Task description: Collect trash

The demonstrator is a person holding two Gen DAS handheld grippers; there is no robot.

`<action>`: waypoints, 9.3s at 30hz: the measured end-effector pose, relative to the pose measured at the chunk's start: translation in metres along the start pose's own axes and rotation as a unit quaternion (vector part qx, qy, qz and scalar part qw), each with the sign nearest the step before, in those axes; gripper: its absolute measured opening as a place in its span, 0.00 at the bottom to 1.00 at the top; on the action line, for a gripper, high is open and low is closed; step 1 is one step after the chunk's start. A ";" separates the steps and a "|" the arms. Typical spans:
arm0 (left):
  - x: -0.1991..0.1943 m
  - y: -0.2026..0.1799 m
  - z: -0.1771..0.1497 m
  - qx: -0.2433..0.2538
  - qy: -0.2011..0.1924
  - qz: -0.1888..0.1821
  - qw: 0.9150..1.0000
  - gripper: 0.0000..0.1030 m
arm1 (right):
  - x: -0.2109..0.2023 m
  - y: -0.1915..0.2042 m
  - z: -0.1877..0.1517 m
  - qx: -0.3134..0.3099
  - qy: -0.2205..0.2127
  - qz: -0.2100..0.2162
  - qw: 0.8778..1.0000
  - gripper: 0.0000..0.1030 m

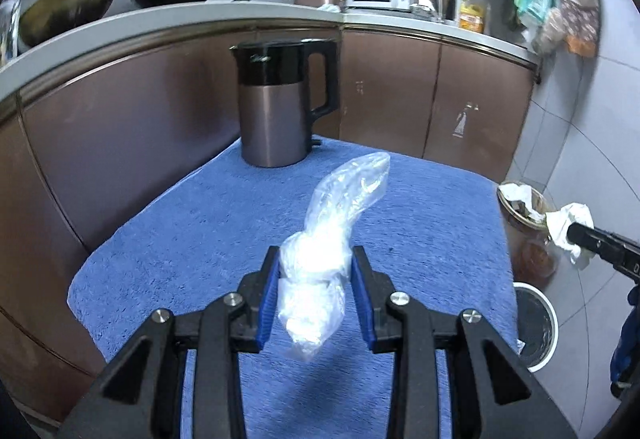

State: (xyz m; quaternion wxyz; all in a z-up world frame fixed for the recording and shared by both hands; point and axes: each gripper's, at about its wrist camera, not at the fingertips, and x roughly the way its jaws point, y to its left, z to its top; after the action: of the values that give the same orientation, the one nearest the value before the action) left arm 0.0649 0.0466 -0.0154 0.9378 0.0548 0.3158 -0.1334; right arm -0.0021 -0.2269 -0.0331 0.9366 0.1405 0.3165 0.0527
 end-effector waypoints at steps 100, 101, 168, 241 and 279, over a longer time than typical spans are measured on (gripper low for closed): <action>0.071 -0.292 -0.017 0.199 0.019 -0.163 0.966 0.66 | -0.050 -0.205 -0.078 0.184 0.004 -0.216 0.959 0.57; 0.067 -0.282 -0.015 0.191 0.016 -0.156 0.969 0.66 | -0.050 -0.198 -0.073 0.177 0.001 -0.213 0.961 0.59; -0.074 0.022 0.006 -0.083 -0.159 0.209 0.961 0.96 | -0.015 0.097 0.041 -0.090 -0.111 -0.150 0.978 1.00; -0.058 0.015 0.020 -0.086 -0.141 0.188 0.968 0.96 | -0.014 0.082 0.054 -0.093 -0.148 -0.172 0.969 1.00; -0.041 0.019 0.021 -0.073 -0.124 0.162 0.976 0.96 | 0.006 0.072 0.051 -0.085 -0.126 -0.190 0.970 1.00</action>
State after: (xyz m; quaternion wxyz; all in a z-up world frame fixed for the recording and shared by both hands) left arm 0.0508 0.0696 0.0269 0.9803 0.0193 0.1930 0.0380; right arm 0.0326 -0.1687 0.0236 0.9703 0.0037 0.2116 -0.1173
